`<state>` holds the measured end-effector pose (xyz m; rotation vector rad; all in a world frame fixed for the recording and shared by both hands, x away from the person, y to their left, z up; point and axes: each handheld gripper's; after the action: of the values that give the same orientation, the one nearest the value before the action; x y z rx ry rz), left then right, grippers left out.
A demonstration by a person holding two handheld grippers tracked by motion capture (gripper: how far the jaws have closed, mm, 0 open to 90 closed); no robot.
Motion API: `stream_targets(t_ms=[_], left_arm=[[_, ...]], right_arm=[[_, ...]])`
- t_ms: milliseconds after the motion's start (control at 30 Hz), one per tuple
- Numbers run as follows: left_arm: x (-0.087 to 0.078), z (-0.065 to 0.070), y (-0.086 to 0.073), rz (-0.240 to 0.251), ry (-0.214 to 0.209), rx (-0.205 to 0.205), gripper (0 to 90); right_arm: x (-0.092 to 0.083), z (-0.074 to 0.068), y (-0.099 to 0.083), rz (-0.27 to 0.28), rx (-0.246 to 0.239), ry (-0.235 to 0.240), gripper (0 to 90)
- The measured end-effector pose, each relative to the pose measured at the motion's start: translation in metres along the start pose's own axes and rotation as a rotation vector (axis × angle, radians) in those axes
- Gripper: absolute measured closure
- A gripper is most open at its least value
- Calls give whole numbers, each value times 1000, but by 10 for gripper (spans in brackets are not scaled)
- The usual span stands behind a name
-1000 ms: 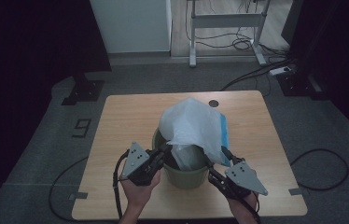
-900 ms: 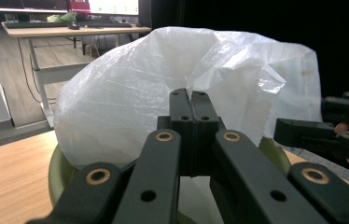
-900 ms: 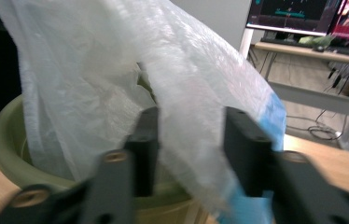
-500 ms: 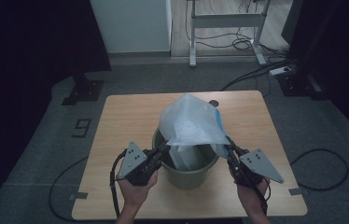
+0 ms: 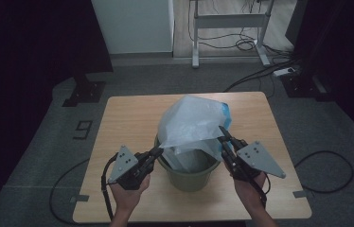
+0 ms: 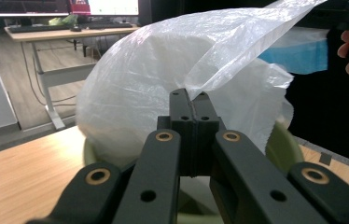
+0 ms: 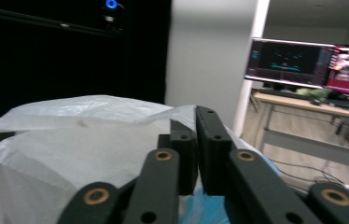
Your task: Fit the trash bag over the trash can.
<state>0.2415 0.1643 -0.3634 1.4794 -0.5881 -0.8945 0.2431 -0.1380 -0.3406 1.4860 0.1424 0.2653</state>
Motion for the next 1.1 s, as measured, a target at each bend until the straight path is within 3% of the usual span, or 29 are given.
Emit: stream_targets(t_ms=[133, 267, 467, 567, 733, 833, 1000, 1067, 1100], left_arm=[[-10, -6, -7, -7, 10, -23, 897], [-15, -11, -15, -22, 13, -36, 897], [-21, -12, -24, -43, 5, -37, 897], [-23, -12, -26, -43, 4, -41, 897], [-26, -11, -28, -40, -1, -39, 897], [-27, -12, -28, -33, 2, -46, 897], [-30, -15, -29, -31, -10, -54, 893], [-32, -15, -28, -4, -8, -51, 794], [-34, -16, -25, 11, -37, -57, 740]], right_arm=[[1, -6, -6, -10, -7, 29, 718], [1, -8, -14, -65, 7, 59, 660], [-3, -9, -29, -118, 23, 98, 690], [-3, -7, -35, -137, 18, 115, 800], [-3, -7, -36, -137, 15, 102, 780], [-3, -7, -38, -149, 11, 67, 681], [2, -6, -43, -190, 29, 98, 748], [4, -8, -43, -194, 26, 109, 802], [5, -9, -43, -194, 25, 113, 821]])
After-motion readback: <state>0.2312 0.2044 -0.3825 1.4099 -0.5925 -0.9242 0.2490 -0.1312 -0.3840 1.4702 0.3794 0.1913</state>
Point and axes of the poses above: each handheld gripper's, and its own axes: x roughly forward along the jaws, y roughly out of its top, z roughly to its right, and after that the axes turned 12 degrees about -y, right-handed
